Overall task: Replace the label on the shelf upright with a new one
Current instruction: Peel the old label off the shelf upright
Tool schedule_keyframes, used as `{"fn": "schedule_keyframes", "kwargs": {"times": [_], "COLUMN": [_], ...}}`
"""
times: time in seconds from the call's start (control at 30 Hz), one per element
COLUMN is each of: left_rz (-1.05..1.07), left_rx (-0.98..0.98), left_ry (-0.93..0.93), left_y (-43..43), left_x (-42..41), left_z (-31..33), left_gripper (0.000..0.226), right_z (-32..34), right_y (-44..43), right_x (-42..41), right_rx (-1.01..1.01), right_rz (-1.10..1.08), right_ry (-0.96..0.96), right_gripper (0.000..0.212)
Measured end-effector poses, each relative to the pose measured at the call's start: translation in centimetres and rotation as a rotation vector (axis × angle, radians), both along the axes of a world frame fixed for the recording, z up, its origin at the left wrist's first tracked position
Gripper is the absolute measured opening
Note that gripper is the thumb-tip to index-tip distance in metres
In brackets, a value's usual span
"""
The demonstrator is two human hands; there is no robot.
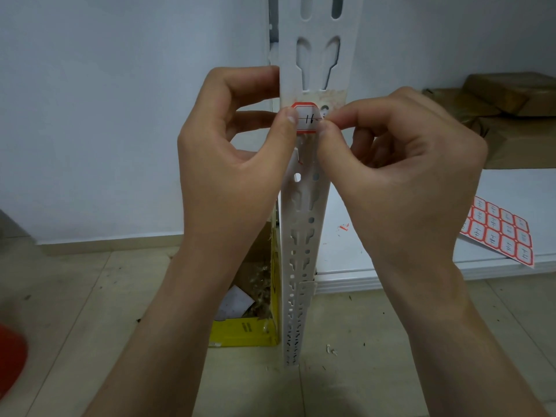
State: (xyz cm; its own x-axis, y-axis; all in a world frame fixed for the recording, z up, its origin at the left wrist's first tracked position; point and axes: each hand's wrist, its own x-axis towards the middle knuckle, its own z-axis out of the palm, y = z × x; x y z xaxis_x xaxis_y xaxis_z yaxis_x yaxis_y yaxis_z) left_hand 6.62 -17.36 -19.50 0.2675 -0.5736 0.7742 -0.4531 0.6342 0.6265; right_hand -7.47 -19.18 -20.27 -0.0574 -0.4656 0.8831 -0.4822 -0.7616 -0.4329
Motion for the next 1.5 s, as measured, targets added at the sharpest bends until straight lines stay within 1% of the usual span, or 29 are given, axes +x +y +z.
{"fn": "schedule_keyframes", "kwargs": {"times": [1.5], "left_rz": [-0.029], "left_rx": [0.051], "left_ry": [0.049], "left_y": [0.34], "left_x": [0.02], "left_z": [0.2], "left_gripper": [0.023], "right_z": [0.18], "right_y": [0.71], "right_x": [0.49], "right_rx": [-0.013], "right_rz": [0.02], "right_ry": [0.014], "right_gripper": [0.006]}}
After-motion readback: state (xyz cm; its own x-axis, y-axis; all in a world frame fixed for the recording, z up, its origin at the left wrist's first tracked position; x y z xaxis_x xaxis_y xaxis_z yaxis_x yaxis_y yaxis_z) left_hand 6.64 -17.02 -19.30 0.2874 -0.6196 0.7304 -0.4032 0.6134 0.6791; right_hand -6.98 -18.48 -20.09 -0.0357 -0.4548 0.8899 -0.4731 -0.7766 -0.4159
